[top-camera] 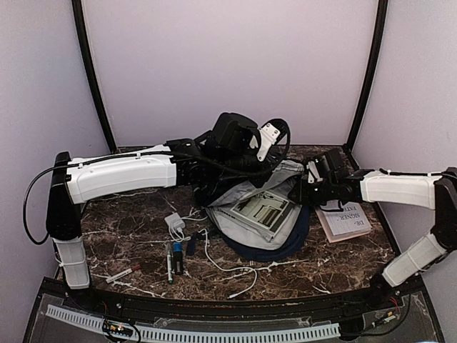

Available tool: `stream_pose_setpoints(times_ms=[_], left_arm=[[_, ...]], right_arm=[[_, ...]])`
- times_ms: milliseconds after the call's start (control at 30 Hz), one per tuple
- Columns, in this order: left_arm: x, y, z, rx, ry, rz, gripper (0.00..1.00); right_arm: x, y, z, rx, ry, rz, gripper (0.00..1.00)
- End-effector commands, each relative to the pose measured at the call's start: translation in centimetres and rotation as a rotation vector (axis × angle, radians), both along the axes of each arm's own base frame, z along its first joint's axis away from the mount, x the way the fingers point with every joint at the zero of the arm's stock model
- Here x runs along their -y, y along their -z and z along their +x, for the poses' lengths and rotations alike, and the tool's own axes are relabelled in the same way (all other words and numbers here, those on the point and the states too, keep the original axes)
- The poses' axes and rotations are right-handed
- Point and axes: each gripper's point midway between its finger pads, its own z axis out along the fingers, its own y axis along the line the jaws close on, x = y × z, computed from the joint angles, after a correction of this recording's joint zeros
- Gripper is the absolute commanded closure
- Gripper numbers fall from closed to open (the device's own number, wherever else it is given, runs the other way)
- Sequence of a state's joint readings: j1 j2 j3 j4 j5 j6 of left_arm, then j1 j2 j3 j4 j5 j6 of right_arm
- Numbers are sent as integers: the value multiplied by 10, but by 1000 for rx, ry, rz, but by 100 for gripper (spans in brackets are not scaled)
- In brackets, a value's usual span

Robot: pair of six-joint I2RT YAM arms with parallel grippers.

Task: Pack the student bag
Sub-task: Adjust the book in the largest pocket of the bag.

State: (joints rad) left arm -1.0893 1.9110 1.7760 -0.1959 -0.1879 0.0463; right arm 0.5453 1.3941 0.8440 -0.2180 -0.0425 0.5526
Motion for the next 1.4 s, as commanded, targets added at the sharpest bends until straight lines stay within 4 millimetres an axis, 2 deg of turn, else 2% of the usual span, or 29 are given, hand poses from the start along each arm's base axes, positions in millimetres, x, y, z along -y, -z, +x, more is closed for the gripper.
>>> stream_pose_setpoints(times_ms=[0,67,133,200,300,367,433,533,667,767,967,1033,1100,1200,1367], left_arm=[[-8,-124,-10,160,15,-279,100],[-7,-123,-10,158,19,-279,100],[-6,-123,-10,157,19,-278,100],[-6,-122,-9,158,18,-277,100],[-6,-121,-8,160,14,-275,100],[-5,-121,-8,160,17,-275,100],[-3,-121,-9,157,23,-279,100],[0,-121,-9,148,27,-289,100],[4,-118,-10,129,40,-296,100],[5,-116,-9,125,37,-297,100],[2,-114,-9,122,29,-284,100],[1,-113,-8,125,21,-279,100],[-2,-113,-8,134,14,-277,100],[-6,-112,-7,146,6,-268,100],[-10,-115,-4,178,-13,-261,100]], right_arm=[[-31,2,21,82,-162,67,58],[-34,16,22,61,-182,54,50],[-38,29,17,21,-206,62,48],[-40,51,4,-41,-234,72,48],[-44,67,-24,-97,-287,113,55],[-52,57,-44,-103,-331,190,63],[-53,50,-62,-110,-342,248,65],[-49,37,-77,-84,-325,296,66],[-55,23,-91,-55,-331,354,77],[-61,14,-90,-22,-322,401,74],[-69,27,-75,-36,-289,389,74],[-75,32,-73,-62,-294,403,83],[-77,32,-71,-73,-299,405,98],[-61,29,-63,-49,-223,391,100],[-11,34,-54,-84,-11,396,100]])
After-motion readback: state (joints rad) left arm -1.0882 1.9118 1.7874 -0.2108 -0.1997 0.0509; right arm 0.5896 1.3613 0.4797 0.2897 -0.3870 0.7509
